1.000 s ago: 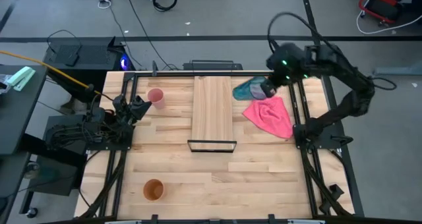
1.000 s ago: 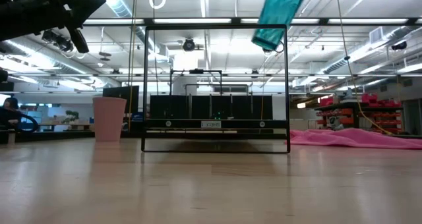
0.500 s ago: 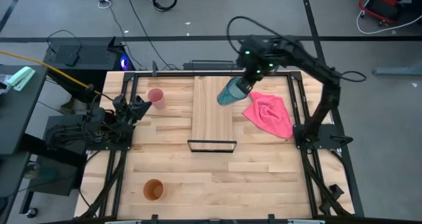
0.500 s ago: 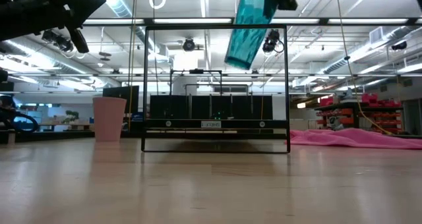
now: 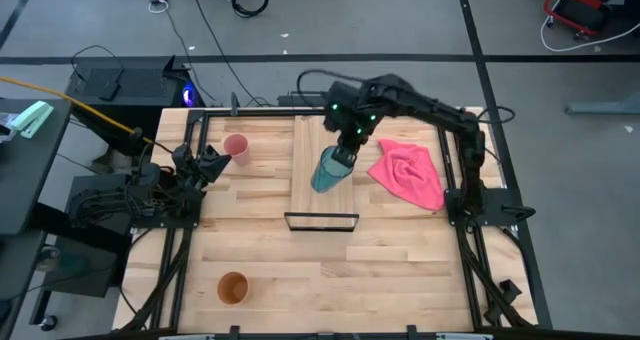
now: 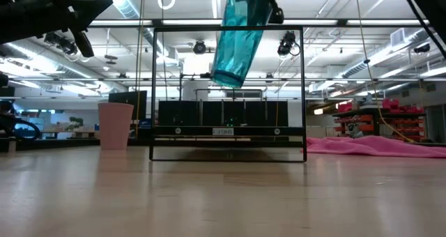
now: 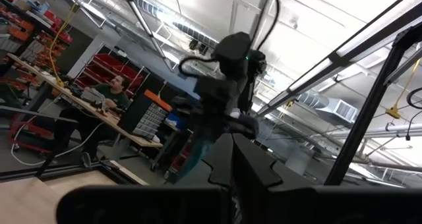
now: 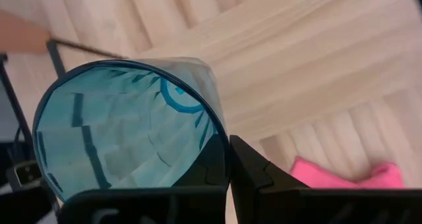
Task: Stack small to large cups/mugs on shelf
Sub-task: Put the blue cup on the shelf
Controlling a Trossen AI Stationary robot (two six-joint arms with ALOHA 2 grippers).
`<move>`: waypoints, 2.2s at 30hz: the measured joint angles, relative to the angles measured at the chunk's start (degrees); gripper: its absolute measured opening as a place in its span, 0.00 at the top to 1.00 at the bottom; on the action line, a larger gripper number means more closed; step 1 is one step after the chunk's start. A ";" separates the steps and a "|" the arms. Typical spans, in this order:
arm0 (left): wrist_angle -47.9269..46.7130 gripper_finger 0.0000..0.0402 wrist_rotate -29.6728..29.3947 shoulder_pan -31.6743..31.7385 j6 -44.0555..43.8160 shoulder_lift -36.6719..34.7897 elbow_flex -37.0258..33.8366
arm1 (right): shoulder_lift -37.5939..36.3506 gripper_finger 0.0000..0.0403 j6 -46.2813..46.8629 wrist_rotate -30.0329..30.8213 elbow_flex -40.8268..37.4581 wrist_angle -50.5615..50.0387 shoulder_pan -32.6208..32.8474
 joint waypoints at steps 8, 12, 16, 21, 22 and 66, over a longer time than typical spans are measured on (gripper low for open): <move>-1.11 0.95 0.01 0.00 0.00 0.00 -0.02 | 3.34 0.99 -2.65 0.78 -0.04 -0.04 3.62; -2.23 0.93 0.00 0.02 -0.02 0.02 -0.02 | 4.93 0.99 -2.95 1.13 -0.07 -0.20 4.35; -3.09 0.94 -0.01 0.02 -0.48 0.02 0.00 | 6.61 0.99 -4.22 1.64 -0.09 -0.89 4.93; -3.39 0.96 0.00 0.01 -0.46 0.01 -0.02 | 7.14 0.99 -4.42 1.83 -0.13 -0.73 5.45; -3.42 0.96 -0.01 0.00 -0.46 0.01 0.00 | 7.30 0.99 -4.44 2.21 -0.15 -0.84 5.50; -4.68 0.93 -0.67 0.02 -1.07 0.02 0.00 | 9.50 0.92 -8.99 1.64 -0.15 2.24 8.33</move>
